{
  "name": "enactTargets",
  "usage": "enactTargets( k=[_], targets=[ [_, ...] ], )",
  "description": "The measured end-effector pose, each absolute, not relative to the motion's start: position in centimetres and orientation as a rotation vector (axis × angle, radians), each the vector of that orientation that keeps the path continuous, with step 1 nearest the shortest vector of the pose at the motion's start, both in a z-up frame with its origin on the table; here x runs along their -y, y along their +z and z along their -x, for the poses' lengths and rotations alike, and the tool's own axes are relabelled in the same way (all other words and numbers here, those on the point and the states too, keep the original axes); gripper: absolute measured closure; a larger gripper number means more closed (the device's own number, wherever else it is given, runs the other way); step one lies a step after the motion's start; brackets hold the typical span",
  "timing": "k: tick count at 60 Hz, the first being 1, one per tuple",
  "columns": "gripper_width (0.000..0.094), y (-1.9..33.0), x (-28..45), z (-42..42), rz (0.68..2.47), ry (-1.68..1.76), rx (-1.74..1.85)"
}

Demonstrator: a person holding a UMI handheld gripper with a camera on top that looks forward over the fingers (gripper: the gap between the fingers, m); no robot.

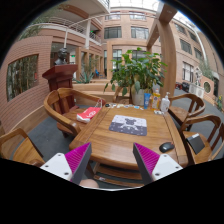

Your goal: Arrange mouse

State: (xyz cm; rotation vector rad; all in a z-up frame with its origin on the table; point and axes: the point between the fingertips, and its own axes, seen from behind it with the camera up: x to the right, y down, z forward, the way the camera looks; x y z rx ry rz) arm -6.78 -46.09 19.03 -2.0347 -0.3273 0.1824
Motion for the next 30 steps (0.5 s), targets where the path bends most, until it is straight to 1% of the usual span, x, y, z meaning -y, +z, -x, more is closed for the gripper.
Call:
enactTargets(
  k=[4,7,8,10,18,24,30],
  targets=[
    [0.0082,17.7,46.4,6.3,2.072,0.182,0.317],
    [0.0083,15.6,45.6,5.0,2.101,0.175,0.307],
    [0.0083,15.7,46.4,5.0,2.112,0.170,0.303],
    [0.0082,13.6,45.1,3.6,2.129,0.162,0.296],
    [0.0081,8.1,43.1,-1.1,2.209,0.114,0.229],
    [0.0080,5.0,40.7,-5.8,2.237,0.051,0.141],
    [0.0080,2.7,37.6,-10.7,2.237,-0.012,0.046]
  ],
)
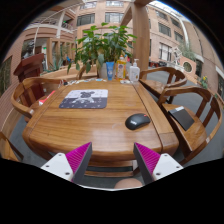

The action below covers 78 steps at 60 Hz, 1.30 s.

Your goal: Arrange mouse

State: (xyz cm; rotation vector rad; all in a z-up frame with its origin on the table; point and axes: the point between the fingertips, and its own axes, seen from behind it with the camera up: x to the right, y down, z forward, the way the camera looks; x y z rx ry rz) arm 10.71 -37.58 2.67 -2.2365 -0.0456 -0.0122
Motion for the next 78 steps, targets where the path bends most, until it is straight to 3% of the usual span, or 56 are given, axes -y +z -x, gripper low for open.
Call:
enactTargets(
  k=[16,36,39,50,63,70,78],
  targets=[
    [0.0082,-0.4,29.0,-16.8,2.205,-0.025,-0.084],
    [0.0100,-1.1,21.4,-18.2,2.209,-0.037,-0.125],
    [0.0147,-1.2,20.7,-18.2,2.213,-0.062,-0.126],
    [0.0474,-1.4,19.2,-17.6,2.230,-0.093,-0.114],
    [0.0593,-1.2,19.1,-17.5,2.214,-0.132,-0.117],
    [0.0605,-0.7,19.1,-18.0,2.210,-0.166,-0.111],
    [0.0605,4.7,17.3,-19.9,2.112,-0.211,-0.149]
  ],
)
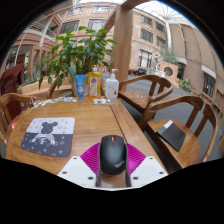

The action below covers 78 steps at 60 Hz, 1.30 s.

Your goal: Arrange mouse

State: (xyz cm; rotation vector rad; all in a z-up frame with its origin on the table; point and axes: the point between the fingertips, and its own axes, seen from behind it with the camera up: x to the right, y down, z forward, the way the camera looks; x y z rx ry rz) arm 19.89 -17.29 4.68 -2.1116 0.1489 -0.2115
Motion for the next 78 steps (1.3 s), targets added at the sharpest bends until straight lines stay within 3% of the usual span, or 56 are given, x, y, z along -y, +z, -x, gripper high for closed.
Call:
enactTargets(
  k=[13,20,26,32,40,49,58,67,70,78],
  targets=[
    [0.0605,22.4,10.3,-16.5,1.795,-0.137,-0.140],
    [0.0607,26.5,6.6,-9.2,1.717,-0.055,-0.049],
    [0.0608,22.6,3.8,-2.8,1.798,0.028,0.018],
    [0.0607,12.9,2.2,2.3,1.965,0.103,0.066],
    [0.0602,3.7,2.5,4.5,2.159,0.065,0.133],
    [0.0543,-1.0,3.5,5.4,2.253,0.064,0.107],
    [0.0463,-0.9,4.1,5.6,2.272,0.059,0.113],
    [0.0066,3.5,5.9,5.6,2.212,0.061,0.098],
    [0.0106,5.2,6.8,5.2,2.186,0.038,0.092],
    [0.0086,9.5,10.3,5.1,2.152,0.020,0.074]
  ],
)
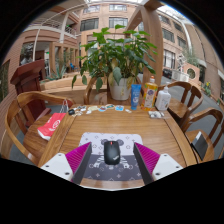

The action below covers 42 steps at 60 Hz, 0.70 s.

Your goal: Arrange mouse

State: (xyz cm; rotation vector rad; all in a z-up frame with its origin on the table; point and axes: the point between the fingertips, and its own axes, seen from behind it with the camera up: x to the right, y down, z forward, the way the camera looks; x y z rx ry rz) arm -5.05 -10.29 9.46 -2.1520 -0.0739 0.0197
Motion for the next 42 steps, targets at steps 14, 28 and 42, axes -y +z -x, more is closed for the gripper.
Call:
enactTargets(
  k=[14,28,42],
  targets=[
    [0.0081,14.6,17.5,4.7,2.092,-0.039,0.081],
    [0.0081,15.3,23.7,5.8,2.095,-0.012,0.111],
    [0.0079,15.8,26.4,6.0,2.080,-0.010,0.097]
  ],
)
